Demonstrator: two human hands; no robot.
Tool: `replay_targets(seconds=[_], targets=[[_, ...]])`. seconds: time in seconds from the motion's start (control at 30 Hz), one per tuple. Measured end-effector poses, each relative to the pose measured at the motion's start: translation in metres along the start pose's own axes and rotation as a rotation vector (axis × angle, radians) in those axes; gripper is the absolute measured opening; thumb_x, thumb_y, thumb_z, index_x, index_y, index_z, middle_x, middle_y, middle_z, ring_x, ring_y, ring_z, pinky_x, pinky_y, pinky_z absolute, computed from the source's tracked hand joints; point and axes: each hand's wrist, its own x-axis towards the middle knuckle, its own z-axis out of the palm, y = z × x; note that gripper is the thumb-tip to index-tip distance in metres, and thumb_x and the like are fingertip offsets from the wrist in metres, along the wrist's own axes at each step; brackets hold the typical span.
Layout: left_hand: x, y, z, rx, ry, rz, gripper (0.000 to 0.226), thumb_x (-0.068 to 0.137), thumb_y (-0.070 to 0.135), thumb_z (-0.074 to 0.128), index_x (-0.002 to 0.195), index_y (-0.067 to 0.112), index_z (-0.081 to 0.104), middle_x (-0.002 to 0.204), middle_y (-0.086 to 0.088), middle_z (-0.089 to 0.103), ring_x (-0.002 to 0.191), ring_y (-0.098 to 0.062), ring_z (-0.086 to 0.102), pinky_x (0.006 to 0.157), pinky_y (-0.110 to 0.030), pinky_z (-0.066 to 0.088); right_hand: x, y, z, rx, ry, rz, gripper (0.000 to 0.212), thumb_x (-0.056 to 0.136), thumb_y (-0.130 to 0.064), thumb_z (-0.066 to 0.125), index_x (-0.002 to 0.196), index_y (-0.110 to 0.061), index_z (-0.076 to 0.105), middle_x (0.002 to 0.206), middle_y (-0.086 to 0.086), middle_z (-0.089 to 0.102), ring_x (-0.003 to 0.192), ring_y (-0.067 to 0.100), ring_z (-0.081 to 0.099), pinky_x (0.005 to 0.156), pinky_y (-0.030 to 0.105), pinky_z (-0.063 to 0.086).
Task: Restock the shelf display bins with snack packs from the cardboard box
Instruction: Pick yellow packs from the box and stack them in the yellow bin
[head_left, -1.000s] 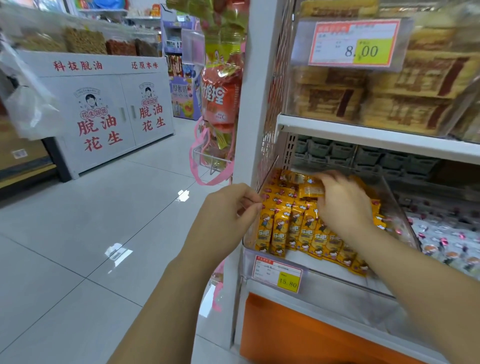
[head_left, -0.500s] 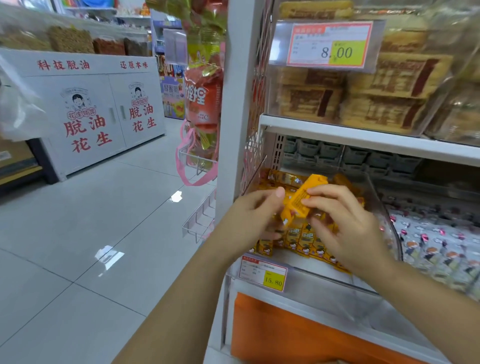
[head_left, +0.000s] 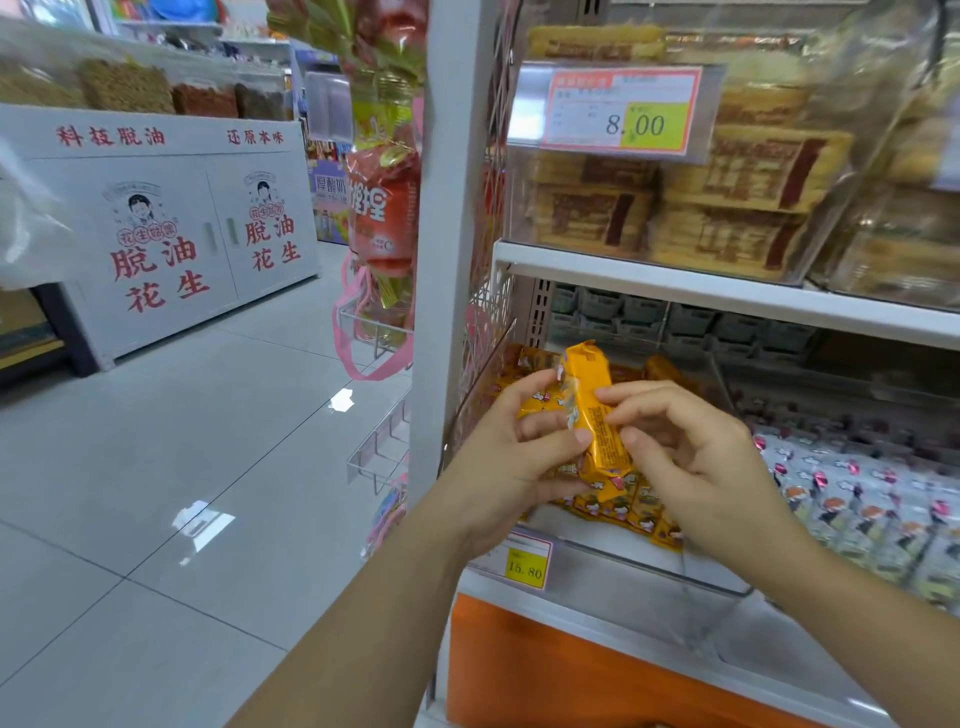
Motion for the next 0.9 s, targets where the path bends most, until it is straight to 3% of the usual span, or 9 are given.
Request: replay_targets(seconds=[0.03, 0.1, 0.17, 0.23, 0.37, 0.53, 0.63, 0.8, 0.9], targets=[[0.0, 0.0, 0.002, -0.018, 0.006, 0.003, 0.05, 0.088, 0.001, 0.06, 0.124, 0.032, 0.047, 0.101, -0.004, 0.063, 0.077, -0.012, 0.067, 0.063, -0.029, 0.057, 0.0, -0.003, 0.001, 0.078, -0.02, 0.054, 0.013, 0.082, -0.027, 0.063, 0.092, -0.034, 0.063, 0.114, -0.017, 0.059, 0.103, 0.006, 0.062, 0.08, 0.018, 0.051], [0.0, 0.001, 0.006, -0.058, 0.036, 0.014, 0.06, 0.088, -0.002, 0.059, 0.136, 0.029, 0.038, 0.101, -0.005, 0.062, 0.073, -0.012, 0.067, 0.059, -0.027, 0.055, 0.0, -0.006, 0.002, 0.173, -0.062, 0.175, 0.037, 0.07, -0.035, 0.081, 0.098, -0.036, 0.058, 0.118, -0.008, 0.055, 0.098, 0.011, 0.065, 0.077, 0.024, 0.056], [0.001, -0.001, 0.006, -0.049, 0.058, 0.027, 0.076, 0.088, -0.002, 0.06, 0.145, 0.032, 0.023, 0.108, -0.011, 0.06, 0.077, -0.015, 0.067, 0.061, -0.029, 0.056, -0.001, -0.008, 0.004, 0.192, -0.093, 0.289, 0.047, 0.066, -0.021, 0.084, 0.101, -0.031, 0.054, 0.112, 0.004, 0.059, 0.09, 0.014, 0.067, 0.074, 0.029, 0.058], [0.001, -0.001, 0.003, 0.063, 0.074, 0.034, 0.083, 0.087, 0.001, 0.064, 0.148, 0.033, 0.019, 0.113, -0.014, 0.059, 0.089, -0.022, 0.068, 0.071, -0.036, 0.059, 0.001, -0.009, 0.004, 0.188, -0.062, 0.362, 0.042, 0.073, -0.006, 0.077, 0.1, -0.028, 0.053, 0.098, 0.004, 0.066, 0.085, 0.019, 0.068, 0.073, 0.033, 0.059], [-0.002, 0.013, -0.017, 0.354, 0.15, 0.031, 0.061, 0.09, 0.009, 0.063, 0.143, 0.022, 0.034, 0.099, -0.001, 0.059, 0.096, -0.02, 0.068, 0.078, -0.033, 0.059, 0.012, 0.002, -0.008, 0.011, 0.083, 0.411, 0.035, 0.081, -0.005, 0.07, 0.098, -0.031, 0.053, 0.101, -0.004, 0.063, 0.091, 0.015, 0.065, 0.07, 0.024, 0.055], [-0.014, 0.024, -0.045, 0.585, 0.072, -0.062, 0.033, 0.095, 0.019, 0.057, 0.128, 0.022, 0.052, 0.096, -0.002, 0.066, 0.079, -0.004, 0.069, 0.072, -0.019, 0.056, 0.025, 0.025, 0.008, -0.374, -0.217, 0.453, 0.035, 0.083, -0.019, 0.07, 0.114, -0.021, 0.054, 0.088, -0.009, 0.057, 0.067, 0.015, 0.057, 0.06, 0.027, 0.047], [-0.014, 0.017, -0.049, 0.774, 0.076, -0.045, 0.026, 0.096, 0.024, 0.056, 0.122, 0.024, 0.055, 0.091, -0.001, 0.065, 0.074, 0.001, 0.067, 0.069, -0.017, 0.055, 0.027, 0.042, 0.033, -0.52, -0.358, 0.428, 0.039, 0.086, -0.024, 0.068, 0.122, -0.014, 0.058, 0.085, -0.006, 0.054, 0.072, 0.013, 0.056, 0.057, 0.021, 0.039], [-0.01, 0.009, -0.05, 0.92, 0.114, 0.019, 0.018, 0.095, 0.025, 0.056, 0.114, 0.024, 0.058, 0.091, 0.001, 0.063, 0.072, -0.002, 0.068, 0.075, -0.028, 0.058, 0.034, 0.06, 0.054, -0.594, -0.275, 0.371, 0.04, 0.086, -0.024, 0.069, 0.123, -0.016, 0.059, 0.117, 0.004, 0.053, 0.091, 0.016, 0.054, 0.077, 0.021, 0.036], [-0.009, 0.007, -0.051, 0.941, 0.115, 0.031, 0.017, 0.096, 0.024, 0.056, 0.112, 0.024, 0.059, 0.092, -0.001, 0.063, 0.072, -0.004, 0.068, 0.073, -0.029, 0.058, 0.035, 0.062, 0.051, -0.572, -0.238, 0.351, 0.044, 0.082, -0.03, 0.073, 0.121, -0.019, 0.058, 0.111, -0.002, 0.048, 0.089, 0.011, 0.05, 0.077, 0.021, 0.037]])
